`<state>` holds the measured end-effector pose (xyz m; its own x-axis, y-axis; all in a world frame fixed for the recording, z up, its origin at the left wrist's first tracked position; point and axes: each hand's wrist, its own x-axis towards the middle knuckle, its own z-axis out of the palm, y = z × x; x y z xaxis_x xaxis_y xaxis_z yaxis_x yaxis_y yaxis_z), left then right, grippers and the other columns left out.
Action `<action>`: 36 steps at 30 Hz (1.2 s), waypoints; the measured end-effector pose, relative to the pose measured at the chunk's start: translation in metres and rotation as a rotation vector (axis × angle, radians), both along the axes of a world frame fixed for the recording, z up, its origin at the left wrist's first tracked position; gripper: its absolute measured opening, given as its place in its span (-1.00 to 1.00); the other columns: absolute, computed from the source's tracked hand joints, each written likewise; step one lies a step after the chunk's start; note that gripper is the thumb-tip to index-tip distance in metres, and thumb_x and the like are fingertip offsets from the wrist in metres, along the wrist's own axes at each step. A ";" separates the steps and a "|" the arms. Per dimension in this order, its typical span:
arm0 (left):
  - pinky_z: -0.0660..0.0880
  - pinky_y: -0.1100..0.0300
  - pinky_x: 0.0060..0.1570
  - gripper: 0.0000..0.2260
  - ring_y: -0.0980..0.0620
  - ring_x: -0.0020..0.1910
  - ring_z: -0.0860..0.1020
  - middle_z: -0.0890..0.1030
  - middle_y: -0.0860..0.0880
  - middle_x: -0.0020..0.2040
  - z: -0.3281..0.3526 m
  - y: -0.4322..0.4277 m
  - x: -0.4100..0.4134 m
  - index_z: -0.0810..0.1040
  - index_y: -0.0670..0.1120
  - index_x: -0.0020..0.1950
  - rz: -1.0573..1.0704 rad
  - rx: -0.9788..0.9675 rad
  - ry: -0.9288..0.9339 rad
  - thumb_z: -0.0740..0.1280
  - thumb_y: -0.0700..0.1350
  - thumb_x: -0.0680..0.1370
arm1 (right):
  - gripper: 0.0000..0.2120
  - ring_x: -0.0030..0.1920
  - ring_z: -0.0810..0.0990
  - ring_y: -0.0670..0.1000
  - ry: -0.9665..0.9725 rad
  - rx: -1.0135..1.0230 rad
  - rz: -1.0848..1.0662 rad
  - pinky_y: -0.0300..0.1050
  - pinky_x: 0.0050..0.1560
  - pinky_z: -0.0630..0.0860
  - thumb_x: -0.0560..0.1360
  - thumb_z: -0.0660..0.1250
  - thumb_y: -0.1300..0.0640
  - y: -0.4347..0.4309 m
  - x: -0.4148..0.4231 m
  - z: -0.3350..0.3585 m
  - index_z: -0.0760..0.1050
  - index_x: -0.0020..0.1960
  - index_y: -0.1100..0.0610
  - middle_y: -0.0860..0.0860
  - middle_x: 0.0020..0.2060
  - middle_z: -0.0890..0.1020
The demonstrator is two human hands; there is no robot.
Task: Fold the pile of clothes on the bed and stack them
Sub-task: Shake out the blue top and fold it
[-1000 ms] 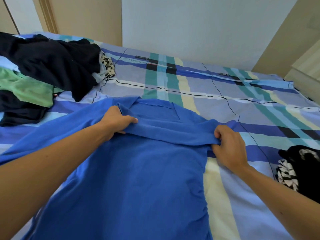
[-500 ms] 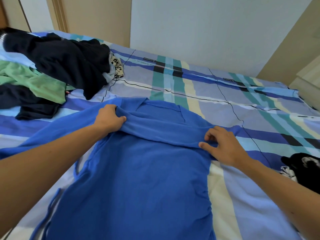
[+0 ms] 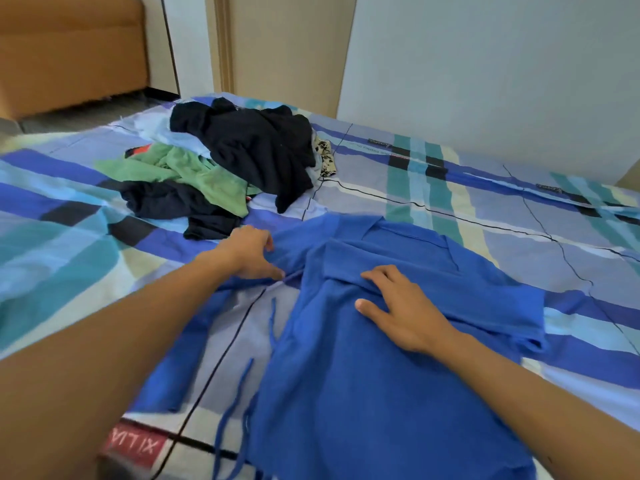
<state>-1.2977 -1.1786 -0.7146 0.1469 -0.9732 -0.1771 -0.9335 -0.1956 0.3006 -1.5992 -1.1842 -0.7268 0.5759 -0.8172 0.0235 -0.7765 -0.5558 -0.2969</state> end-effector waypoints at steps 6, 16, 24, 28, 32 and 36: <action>0.47 -0.02 0.03 -0.48 -0.17 0.19 0.46 0.37 -0.07 0.19 0.010 0.036 0.026 0.43 -0.02 0.22 -0.017 0.191 -0.316 0.53 0.10 0.37 | -0.53 0.28 0.44 0.01 0.024 0.003 0.041 -0.04 0.38 0.33 0.60 0.25 -0.14 0.004 0.041 0.004 0.37 0.43 0.03 -0.06 0.30 0.39; 0.57 0.05 0.21 -0.51 -0.06 0.05 0.69 0.72 -0.08 0.03 0.019 0.086 0.088 0.63 -0.19 0.12 0.142 0.462 0.663 0.63 0.05 0.33 | -0.50 0.30 0.44 0.06 0.053 0.047 0.006 0.05 0.35 0.37 0.60 0.20 -0.20 -0.004 0.087 0.001 0.39 0.42 0.06 0.00 0.30 0.40; 0.37 0.18 -0.32 -0.77 -0.07 -0.27 0.47 0.53 -0.04 -0.31 0.060 0.071 0.141 0.47 -0.03 -0.27 0.012 -0.203 0.120 0.36 -0.35 0.28 | -0.65 0.21 0.44 0.11 0.089 -0.017 -0.069 0.04 0.26 0.36 0.58 0.21 -0.21 -0.011 0.107 -0.003 0.46 0.16 0.04 0.02 0.15 0.44; 0.26 0.10 -0.33 -0.70 -0.14 -0.21 0.44 0.47 -0.04 -0.22 0.094 0.071 0.168 0.45 -0.06 -0.20 -0.055 -0.494 -0.200 0.30 -0.44 0.28 | -0.69 0.20 0.46 0.12 0.009 -0.058 -0.126 0.06 0.26 0.35 0.59 0.23 -0.17 -0.013 0.121 0.004 0.46 0.13 0.06 0.03 0.12 0.46; 0.16 0.12 -0.41 -0.71 -0.17 -0.11 0.51 0.44 -0.02 -0.04 0.048 0.095 0.192 0.45 -0.04 -0.05 -0.104 -0.404 -0.514 0.25 -0.39 0.38 | -0.62 0.21 0.46 0.15 -0.075 -0.186 -0.080 0.04 0.26 0.34 0.58 0.26 -0.14 -0.011 0.142 0.008 0.45 0.26 0.09 0.05 0.20 0.45; 0.42 -0.02 -0.21 -0.80 -0.15 0.08 0.54 0.46 -0.06 0.06 -0.016 0.128 0.229 0.48 -0.05 0.10 -0.013 -0.169 -0.640 0.32 -0.22 0.50 | -0.37 0.50 0.28 0.10 0.107 0.027 0.099 0.14 0.51 0.11 0.60 0.15 -0.26 -0.003 0.162 -0.006 0.23 0.55 0.06 0.04 0.52 0.27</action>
<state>-1.0683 -1.0504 -0.7305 0.1605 -0.9823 0.0967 -0.9400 -0.1820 -0.2886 -1.4368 -1.1870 -0.7328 0.6520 -0.7556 -0.0632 -0.7460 -0.6244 -0.2315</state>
